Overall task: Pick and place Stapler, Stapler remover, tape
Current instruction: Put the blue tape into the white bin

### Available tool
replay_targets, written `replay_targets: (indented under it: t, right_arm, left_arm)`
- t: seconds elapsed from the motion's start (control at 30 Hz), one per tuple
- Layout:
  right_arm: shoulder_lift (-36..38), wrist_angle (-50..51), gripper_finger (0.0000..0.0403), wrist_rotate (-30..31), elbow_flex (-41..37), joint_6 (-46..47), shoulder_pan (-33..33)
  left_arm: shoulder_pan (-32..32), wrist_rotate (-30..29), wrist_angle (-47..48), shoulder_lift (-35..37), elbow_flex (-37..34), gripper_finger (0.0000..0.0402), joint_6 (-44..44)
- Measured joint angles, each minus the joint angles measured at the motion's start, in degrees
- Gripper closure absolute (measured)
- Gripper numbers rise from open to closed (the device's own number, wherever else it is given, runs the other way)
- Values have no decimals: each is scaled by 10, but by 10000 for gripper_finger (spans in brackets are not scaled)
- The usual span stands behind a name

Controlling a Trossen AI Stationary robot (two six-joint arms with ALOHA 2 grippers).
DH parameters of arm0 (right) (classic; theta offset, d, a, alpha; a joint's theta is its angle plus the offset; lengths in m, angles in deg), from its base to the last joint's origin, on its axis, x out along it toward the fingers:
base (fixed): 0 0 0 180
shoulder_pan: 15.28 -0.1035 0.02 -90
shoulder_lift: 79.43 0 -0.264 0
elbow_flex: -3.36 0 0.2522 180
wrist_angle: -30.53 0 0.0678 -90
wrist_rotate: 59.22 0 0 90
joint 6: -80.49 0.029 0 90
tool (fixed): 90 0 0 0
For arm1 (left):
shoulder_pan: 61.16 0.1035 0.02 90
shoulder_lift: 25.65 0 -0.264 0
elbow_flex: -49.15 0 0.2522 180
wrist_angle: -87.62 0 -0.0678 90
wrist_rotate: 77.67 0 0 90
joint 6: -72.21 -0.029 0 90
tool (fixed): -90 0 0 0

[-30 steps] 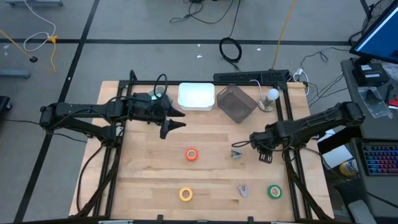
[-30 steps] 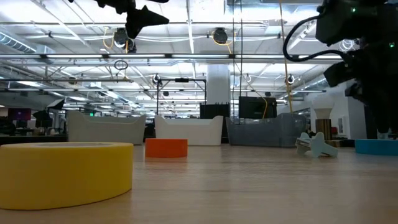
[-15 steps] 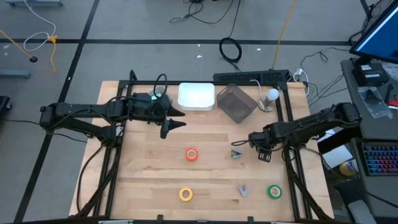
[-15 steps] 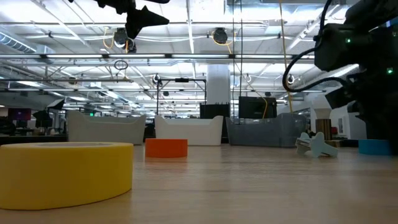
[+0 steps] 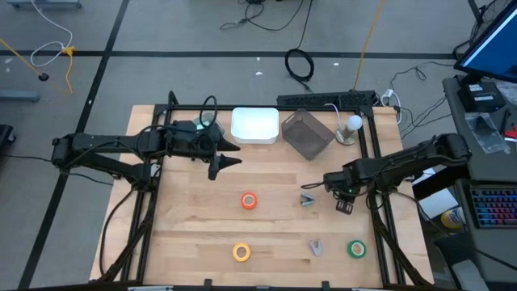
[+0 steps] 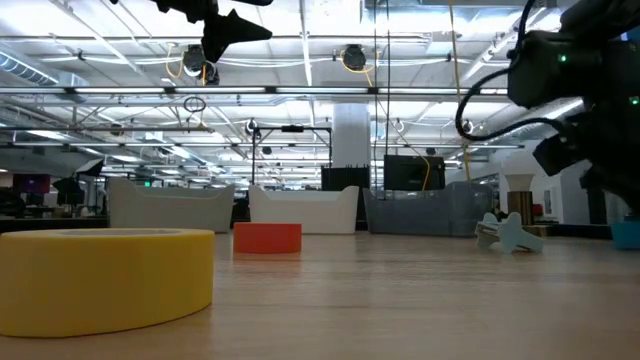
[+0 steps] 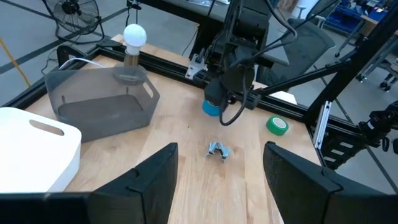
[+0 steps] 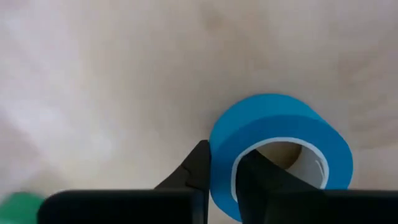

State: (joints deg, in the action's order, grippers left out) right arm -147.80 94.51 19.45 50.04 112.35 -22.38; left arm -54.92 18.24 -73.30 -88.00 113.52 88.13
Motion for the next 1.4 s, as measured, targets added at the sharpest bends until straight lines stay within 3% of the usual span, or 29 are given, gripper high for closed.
replay_targets:
  t: [0.13, 0.27, 0.53, 0.7, 0.9, 1.23, 1.4]
  right_arm:
    - [29, -47, 369, -62, 0, 60, 0]
    - [72, -148, 369, -81, 0, 113, 0]
    - [144, -428, 369, -52, 0, 174, 1]
    - [153, -574, 369, -36, 0, 176, 16]
    - [147, -714, 369, -37, 0, 168, 44]
    - [102, -928, 369, -54, 0, 170, 68]
    - [84, -953, 369, -59, 1, 179, 68]
  left_arm:
    - [0, 0, 0, 0, 0, 165, 1]
    - [0, 0, 0, 0, 0, 165, 7]
    - [0, -13, 1, 0, 0, 165, 2]
    - [0, -35, 4, -8, 0, 165, -13]
    - [-1, -22, -8, -34, 0, 165, -8]
    - [-8, 27, -190, -123, 0, 165, 7]
    - [-8, 47, -285, -163, 0, 165, 34]
